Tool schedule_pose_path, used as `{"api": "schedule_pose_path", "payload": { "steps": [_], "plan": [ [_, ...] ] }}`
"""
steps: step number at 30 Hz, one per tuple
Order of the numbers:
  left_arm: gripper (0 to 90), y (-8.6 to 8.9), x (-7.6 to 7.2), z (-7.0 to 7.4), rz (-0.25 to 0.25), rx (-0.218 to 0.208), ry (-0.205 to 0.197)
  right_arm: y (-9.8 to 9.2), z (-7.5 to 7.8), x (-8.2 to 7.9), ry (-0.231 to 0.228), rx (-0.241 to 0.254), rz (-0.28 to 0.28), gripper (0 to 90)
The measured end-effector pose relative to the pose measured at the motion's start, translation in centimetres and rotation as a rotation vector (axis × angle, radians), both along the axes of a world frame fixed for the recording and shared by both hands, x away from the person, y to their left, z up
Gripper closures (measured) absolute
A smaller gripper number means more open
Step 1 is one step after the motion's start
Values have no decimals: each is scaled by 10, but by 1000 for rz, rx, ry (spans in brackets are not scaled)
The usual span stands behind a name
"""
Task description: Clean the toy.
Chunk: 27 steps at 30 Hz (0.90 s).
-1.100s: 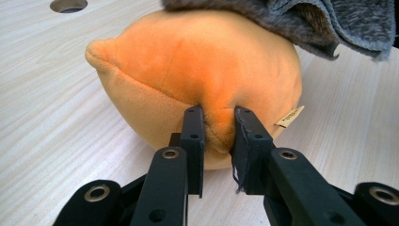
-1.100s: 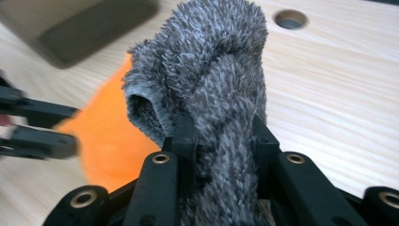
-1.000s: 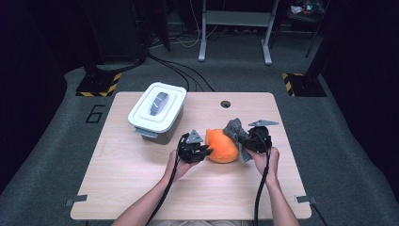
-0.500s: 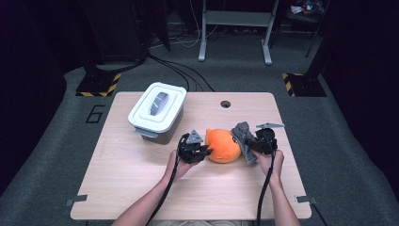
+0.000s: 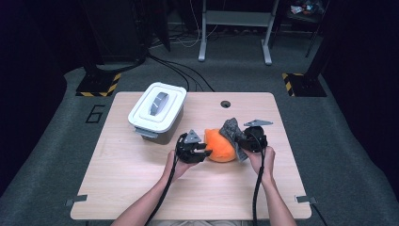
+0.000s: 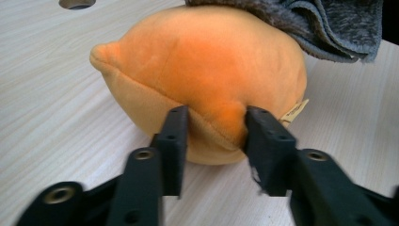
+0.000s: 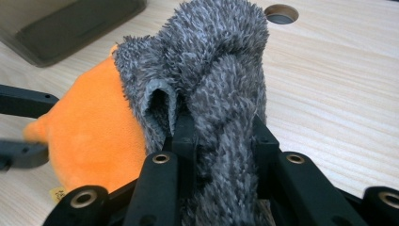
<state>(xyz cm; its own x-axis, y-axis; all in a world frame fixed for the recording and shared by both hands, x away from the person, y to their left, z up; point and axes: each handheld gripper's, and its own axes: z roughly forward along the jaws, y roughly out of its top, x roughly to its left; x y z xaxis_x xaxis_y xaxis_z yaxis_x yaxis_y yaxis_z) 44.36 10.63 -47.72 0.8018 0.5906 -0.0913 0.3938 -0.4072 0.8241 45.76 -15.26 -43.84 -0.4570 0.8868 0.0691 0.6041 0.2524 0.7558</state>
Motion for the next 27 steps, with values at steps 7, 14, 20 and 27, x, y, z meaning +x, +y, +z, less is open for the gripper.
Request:
{"api": "schedule_pose_path", "payload": {
  "steps": [7,14,20,27],
  "plan": [
    [409,-7,-2,-8,-13,47,-9,-1,-2,8,16,9,-15,701],
    [709,-15,-2,-7,-5,41,-23,-4,-3,12,10,17,-24,701],
    [733,-18,-1,-1,28,-2,16,-3,14,-5,-49,53,-12,702],
    [730,-21,3,5,62,-30,57,23,30,-22,-89,58,79,702]
  ]
}}
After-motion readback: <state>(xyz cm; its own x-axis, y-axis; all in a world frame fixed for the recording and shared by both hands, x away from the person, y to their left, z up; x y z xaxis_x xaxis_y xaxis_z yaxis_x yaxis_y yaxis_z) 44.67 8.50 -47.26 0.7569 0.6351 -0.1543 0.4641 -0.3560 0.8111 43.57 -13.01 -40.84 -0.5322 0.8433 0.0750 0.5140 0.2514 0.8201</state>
